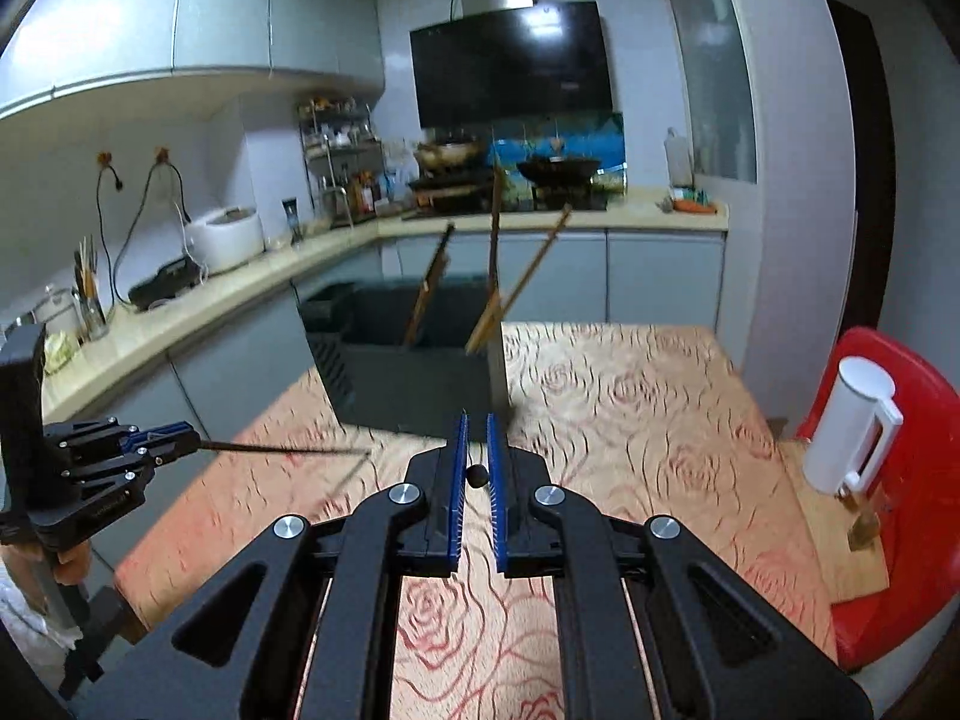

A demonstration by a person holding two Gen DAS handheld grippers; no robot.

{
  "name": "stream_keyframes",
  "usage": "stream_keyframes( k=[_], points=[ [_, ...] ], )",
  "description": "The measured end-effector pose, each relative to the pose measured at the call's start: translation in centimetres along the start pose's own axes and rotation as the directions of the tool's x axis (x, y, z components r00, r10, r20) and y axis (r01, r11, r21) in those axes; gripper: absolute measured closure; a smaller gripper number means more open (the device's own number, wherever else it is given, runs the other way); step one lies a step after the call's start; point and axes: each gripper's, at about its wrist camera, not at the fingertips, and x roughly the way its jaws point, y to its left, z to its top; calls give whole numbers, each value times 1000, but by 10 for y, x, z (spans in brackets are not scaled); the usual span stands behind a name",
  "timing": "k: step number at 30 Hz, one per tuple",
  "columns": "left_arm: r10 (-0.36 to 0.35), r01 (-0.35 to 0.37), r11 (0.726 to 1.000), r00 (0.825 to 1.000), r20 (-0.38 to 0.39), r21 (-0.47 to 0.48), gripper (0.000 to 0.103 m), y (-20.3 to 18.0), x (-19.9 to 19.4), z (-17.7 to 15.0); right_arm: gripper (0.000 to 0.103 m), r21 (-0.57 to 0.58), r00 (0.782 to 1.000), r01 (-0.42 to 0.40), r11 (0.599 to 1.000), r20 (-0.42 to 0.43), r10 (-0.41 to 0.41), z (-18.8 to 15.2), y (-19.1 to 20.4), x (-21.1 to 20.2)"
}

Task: Organize utensils
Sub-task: 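Lift both dark chopsticks and carry them over the green holder with both tools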

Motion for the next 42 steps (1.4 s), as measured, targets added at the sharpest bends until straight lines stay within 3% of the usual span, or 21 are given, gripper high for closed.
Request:
stream_keyframes(
  k=[7,30,42],
  points=[
    [-32,33,999,999,39,-19,96,18,-14,32,95,0,999,-9,1000,41,9,27,-1,-6],
    [-48,48,999,996,71,1,96,37,-25,100,95,-24,999,-15,1000,42,16,107,1,12],
    [-71,72,997,995,72,-16,96,46,-6,154,95,-32,996,-20,999,83,23,165,5,23]
  ],
)
